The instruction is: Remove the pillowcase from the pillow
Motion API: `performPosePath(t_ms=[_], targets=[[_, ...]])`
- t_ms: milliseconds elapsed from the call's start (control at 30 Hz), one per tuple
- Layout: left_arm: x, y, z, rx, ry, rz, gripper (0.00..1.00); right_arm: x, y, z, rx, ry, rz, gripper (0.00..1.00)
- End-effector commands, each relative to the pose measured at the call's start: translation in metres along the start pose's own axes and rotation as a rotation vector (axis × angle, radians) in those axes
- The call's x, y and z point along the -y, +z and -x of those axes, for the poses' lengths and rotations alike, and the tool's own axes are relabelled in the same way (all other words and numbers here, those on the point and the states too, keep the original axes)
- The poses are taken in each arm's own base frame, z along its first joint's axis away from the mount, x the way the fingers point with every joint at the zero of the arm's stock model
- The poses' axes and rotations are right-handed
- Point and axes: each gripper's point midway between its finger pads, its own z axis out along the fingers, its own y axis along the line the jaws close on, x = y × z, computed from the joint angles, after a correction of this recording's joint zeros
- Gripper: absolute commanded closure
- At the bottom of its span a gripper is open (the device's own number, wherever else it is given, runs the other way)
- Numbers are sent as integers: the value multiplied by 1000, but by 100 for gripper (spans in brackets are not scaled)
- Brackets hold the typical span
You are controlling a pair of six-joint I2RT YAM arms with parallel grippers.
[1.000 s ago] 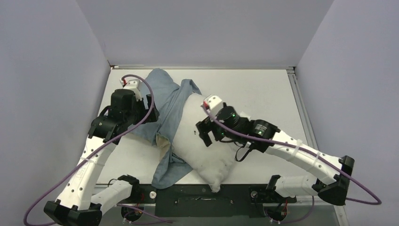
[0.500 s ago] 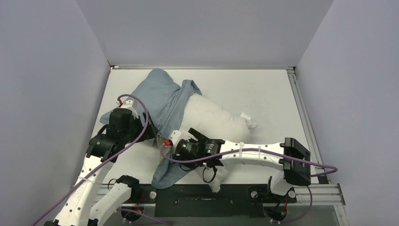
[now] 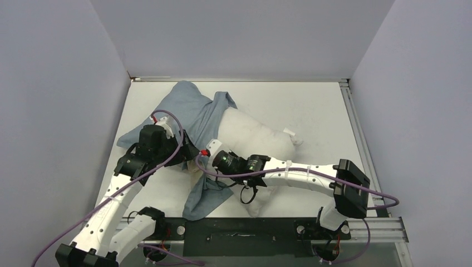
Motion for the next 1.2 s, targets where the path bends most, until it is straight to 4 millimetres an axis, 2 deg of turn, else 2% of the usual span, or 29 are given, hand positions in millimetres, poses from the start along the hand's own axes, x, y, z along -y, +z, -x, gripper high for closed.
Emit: performPosePath(t_ms=[0,100,167,200,300,467,633,833,900,967,1033,1167], targets=[[28,11,15,54,-11,-128,20,13,-9,22,73,74,4,95],[24,24,7,34,0,-102,22,26,-22,40,130,125,0,95],[21,33,0,21,16,-75,29,36,-30,50,165,157,-7,95],[20,36,-3,15,24,-67,35,40,-33,54,178,173,-11,95],[18,44,-9,12,42,-45,62,58,-41,59,209,228,-35,95],[8,50,1,48,76,18,100,92,-56,61,258,328,-78,95],[-20,48,27,107,134,165,100,127,-76,58,304,419,-92,95],[-76,34,69,224,102,380,100,169,-111,40,338,503,-132,95],[-95,31,81,267,69,445,100,175,-122,32,339,518,-131,95],[-116,29,90,302,36,515,100,174,-132,23,339,530,-116,95],[-133,34,92,316,7,569,100,166,-141,16,343,543,-66,95],[-155,57,79,264,-42,597,100,135,-149,3,350,597,91,95]])
